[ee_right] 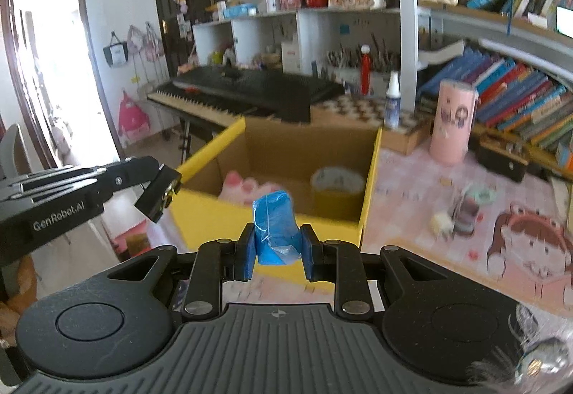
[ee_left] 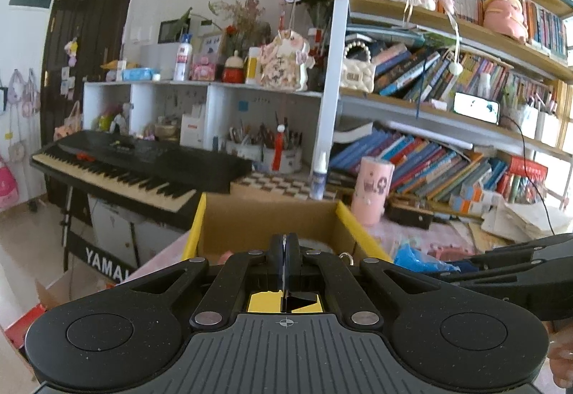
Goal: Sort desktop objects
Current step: 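Carry the blue bag and binder clip with both tools over the yellow box, then lower both items into the yellow box and open both tools, then withdraw both tools from the box back over the desk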
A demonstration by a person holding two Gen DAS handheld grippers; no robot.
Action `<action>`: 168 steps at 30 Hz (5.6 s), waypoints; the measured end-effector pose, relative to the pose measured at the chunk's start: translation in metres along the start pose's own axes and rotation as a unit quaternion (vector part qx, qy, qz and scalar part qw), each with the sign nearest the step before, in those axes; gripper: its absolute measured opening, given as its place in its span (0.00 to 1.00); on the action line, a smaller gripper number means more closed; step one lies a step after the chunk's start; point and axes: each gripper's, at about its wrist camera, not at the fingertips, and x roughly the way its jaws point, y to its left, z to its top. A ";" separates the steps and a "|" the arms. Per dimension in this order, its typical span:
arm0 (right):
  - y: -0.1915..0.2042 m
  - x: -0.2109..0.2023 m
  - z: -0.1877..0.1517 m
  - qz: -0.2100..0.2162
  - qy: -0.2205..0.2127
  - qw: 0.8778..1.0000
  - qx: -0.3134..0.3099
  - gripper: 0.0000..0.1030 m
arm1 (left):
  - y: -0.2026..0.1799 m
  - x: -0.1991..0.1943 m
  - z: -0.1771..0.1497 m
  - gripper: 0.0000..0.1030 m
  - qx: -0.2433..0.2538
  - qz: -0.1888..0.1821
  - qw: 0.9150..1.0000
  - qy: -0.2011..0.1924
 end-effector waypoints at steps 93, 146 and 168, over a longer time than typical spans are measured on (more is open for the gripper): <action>-0.116 0.044 0.009 -0.042 -0.021 0.999 -0.011 0.34 | -0.049 0.067 -0.015 0.71 -0.018 0.135 0.989 0.065; -0.009 -0.036 -0.119 -0.103 0.065 0.992 0.027 0.64 | -0.045 -0.040 -0.087 0.84 0.029 0.062 0.987 0.142; -0.043 -0.059 -0.135 -0.183 0.066 0.978 0.072 0.69 | -0.087 -0.012 -0.096 0.86 0.067 -0.035 0.983 0.167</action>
